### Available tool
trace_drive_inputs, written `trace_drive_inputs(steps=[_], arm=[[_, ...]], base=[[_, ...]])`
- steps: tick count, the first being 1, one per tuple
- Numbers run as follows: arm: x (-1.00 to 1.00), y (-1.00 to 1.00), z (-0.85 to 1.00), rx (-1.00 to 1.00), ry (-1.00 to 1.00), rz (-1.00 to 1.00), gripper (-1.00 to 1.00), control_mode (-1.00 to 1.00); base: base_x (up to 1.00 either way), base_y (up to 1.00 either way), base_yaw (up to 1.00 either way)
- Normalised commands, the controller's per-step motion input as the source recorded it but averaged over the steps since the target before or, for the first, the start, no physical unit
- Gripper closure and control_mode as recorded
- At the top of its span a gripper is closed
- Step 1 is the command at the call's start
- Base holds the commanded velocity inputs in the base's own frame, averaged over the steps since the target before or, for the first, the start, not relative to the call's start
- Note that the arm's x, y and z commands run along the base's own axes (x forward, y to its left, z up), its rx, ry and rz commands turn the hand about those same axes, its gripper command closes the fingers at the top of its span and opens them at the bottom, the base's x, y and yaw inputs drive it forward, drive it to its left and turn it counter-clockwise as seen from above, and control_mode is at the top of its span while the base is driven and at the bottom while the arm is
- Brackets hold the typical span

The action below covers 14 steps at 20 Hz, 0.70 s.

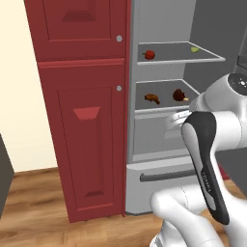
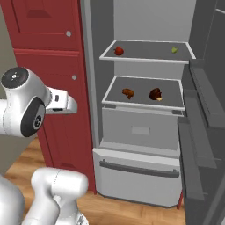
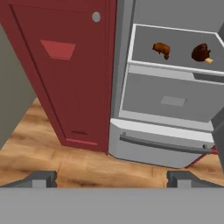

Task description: Gather the bell pepper and lemon wedge from the fridge and place them on a tray on the dining counter. Then gather the steak and chicken drumstick from the fridge and place them on the other tray.

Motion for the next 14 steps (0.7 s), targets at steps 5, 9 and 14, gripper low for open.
trace_drive_inputs(steps=[5, 9, 14], arm=[[0.0, 0.0, 0.0, 0.0, 0.0, 0.0, -1.0, 1.0], [0.0, 0.0, 0.0, 0.0, 0.0, 0.0, -1.0, 1.0], [0.0, 0.0, 0.0, 0.0, 0.0, 0.0, -1.0, 1.0]], base=[[0.0, -0.03, 0.0], [0.0, -0.66, 0.0], [0.0, -0.9, 0.0]])
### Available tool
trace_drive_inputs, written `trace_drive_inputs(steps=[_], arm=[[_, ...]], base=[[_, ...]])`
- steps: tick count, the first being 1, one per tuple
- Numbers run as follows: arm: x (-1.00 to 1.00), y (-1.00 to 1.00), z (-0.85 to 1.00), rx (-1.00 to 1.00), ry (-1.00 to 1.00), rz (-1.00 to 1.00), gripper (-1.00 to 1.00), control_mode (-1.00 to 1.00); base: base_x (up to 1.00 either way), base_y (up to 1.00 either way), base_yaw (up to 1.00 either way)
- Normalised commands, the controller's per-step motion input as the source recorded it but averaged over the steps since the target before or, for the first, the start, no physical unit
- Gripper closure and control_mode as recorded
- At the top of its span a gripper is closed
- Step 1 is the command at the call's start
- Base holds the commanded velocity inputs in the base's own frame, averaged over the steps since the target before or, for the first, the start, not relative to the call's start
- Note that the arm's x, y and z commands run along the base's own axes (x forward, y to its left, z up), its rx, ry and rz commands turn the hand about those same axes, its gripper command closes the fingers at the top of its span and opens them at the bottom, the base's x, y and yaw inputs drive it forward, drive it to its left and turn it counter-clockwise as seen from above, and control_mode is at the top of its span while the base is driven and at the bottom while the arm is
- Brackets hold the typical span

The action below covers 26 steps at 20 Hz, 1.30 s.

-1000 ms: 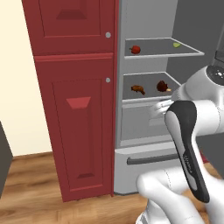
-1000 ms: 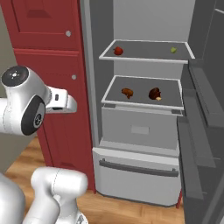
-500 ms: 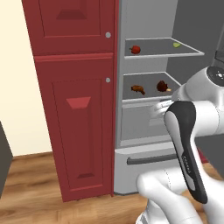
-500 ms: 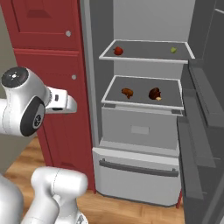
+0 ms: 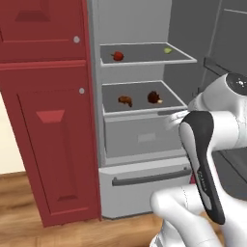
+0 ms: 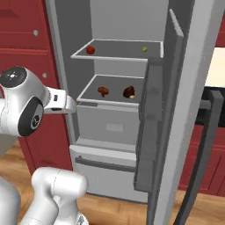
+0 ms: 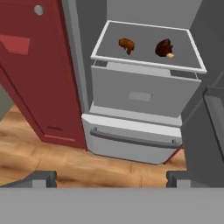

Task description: Gather the bell pepper and lemon wedge from the fridge and place them on a tray on the dining counter. Then gather the steak and chicken drumstick from the fridge and place them on the other tray.

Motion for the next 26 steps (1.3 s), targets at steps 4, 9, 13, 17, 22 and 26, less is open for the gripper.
trace_drive_inputs(steps=[4, 9, 13, 17, 22, 26], arm=[[0.0, 0.0, 0.0, 0.0, 0.0, 0.0, -1.0, 1.0], [0.0, 0.0, 0.0, 0.0, 0.0, 0.0, -1.0, 1.0], [0.0, 0.0, 0.0, 0.0, 0.0, 0.0, -1.0, 1.0], [0.0, 0.0, 0.0, 0.0, 0.0, 0.0, -1.0, 1.0], [0.0, 0.0, 0.0, 0.0, 0.0, 0.0, -1.0, 1.0], [0.0, 0.0, 0.0, 0.0, 0.0, 0.0, -1.0, 1.0]], base=[[0.24, -0.41, 0.0], [0.97, 0.0, 0.0], [1.0, 0.01, 0.0], [1.0, -0.19, -0.05], [1.0, -0.09, -0.07], [0.76, 0.0, -0.08]])
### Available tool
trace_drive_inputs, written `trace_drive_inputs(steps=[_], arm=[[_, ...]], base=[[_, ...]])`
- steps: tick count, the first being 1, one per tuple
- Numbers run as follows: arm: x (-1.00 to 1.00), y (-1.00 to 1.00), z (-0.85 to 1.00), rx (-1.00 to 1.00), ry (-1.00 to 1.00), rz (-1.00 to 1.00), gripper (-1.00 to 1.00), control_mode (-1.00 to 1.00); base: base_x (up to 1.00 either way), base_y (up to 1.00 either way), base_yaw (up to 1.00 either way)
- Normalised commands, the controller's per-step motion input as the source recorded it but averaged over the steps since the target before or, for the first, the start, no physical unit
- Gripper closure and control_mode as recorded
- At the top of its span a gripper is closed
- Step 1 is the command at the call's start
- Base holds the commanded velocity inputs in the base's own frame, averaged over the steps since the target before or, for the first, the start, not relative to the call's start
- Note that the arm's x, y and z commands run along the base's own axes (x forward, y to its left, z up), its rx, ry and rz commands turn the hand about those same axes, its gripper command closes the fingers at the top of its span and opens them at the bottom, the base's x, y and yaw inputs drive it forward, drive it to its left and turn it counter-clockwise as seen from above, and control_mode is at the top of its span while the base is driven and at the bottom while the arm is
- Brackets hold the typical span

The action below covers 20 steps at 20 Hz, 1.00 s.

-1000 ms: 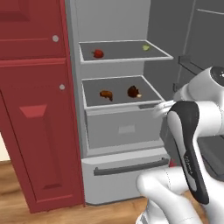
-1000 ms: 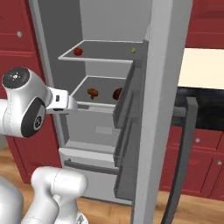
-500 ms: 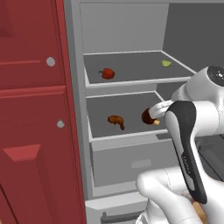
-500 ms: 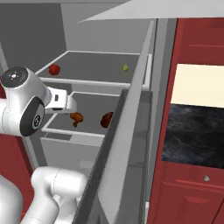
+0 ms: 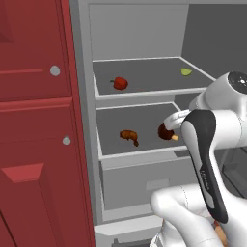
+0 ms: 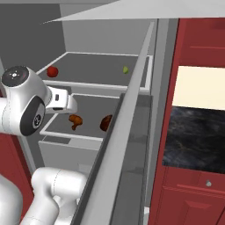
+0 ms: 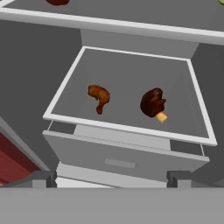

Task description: Gather the bell pepper and lemon wedge from the fridge and place them on a tray on the dining counter. Then gather the steak and chicken drumstick from the fridge and place them on the other tray.

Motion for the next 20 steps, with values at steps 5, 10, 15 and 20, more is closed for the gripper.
trace_drive_inputs(steps=[5, 10, 15, 20], arm=[[0.0, 0.0, 0.0, 0.0, 0.0, 0.0, -1.0, 1.0], [0.0, 0.0, 0.0, 0.0, 0.0, 0.0, -1.0, 1.0], [0.0, -0.01, 0.0, 0.0, 0.0, 0.0, -1.0, -1.0], [0.0, 0.0, 0.0, 0.0, 0.0, 0.0, -1.0, -1.0]], base=[[0.06, 0.0, 0.0], [0.0, 0.0, 0.0], [0.0, 0.0, 0.0], [0.0, 0.0, 0.0]])
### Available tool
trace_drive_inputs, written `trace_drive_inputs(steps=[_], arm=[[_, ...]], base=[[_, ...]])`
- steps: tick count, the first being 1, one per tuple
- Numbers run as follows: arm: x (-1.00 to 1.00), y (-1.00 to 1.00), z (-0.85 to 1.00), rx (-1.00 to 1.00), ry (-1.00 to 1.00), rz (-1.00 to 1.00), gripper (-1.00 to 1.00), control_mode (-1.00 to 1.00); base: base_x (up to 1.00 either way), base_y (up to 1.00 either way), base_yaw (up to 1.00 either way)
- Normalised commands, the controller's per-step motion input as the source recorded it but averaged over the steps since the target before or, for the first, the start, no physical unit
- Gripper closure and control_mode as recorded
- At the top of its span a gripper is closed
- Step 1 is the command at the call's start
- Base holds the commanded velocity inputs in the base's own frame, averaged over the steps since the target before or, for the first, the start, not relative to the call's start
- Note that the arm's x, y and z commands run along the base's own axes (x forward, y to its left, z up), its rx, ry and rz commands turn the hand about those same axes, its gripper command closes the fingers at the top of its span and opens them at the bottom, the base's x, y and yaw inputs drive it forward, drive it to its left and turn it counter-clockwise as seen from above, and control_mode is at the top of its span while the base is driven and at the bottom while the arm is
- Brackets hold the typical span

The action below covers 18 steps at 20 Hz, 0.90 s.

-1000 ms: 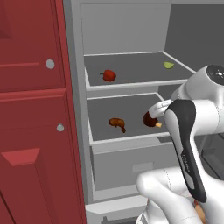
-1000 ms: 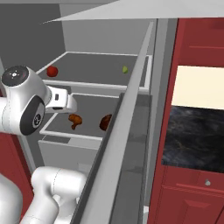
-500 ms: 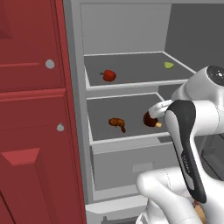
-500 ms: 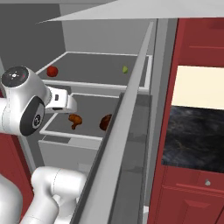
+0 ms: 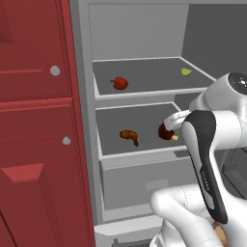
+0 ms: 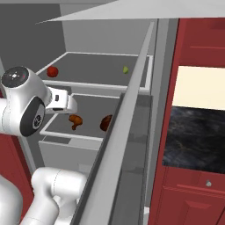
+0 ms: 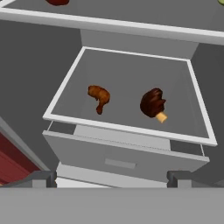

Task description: Gather the bell pepper and lemon wedge from the fridge and place them on a tray on the dining counter. Then gather the steak and chicken drumstick from the fridge and place them on the other tray.

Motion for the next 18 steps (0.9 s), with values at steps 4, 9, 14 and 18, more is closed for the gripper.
trace_drive_inputs(steps=[4, 9, 14, 18], arm=[[0.0, -0.03, 0.0, 0.0, 0.0, 0.0, -1.0, -1.0], [0.0, -0.01, 0.0, 0.0, 0.0, 0.0, -1.0, -1.0], [-0.08, -0.07, 0.14, 0.0, -0.03, 0.0, -1.0, -1.0], [-0.24, -0.15, 0.32, 0.0, -0.03, -0.01, -1.0, -1.0]], base=[[0.0, 0.0, 0.0], [0.0, 0.0, 0.0], [0.0, 0.0, 0.0], [0.0, 0.0, 0.0]])
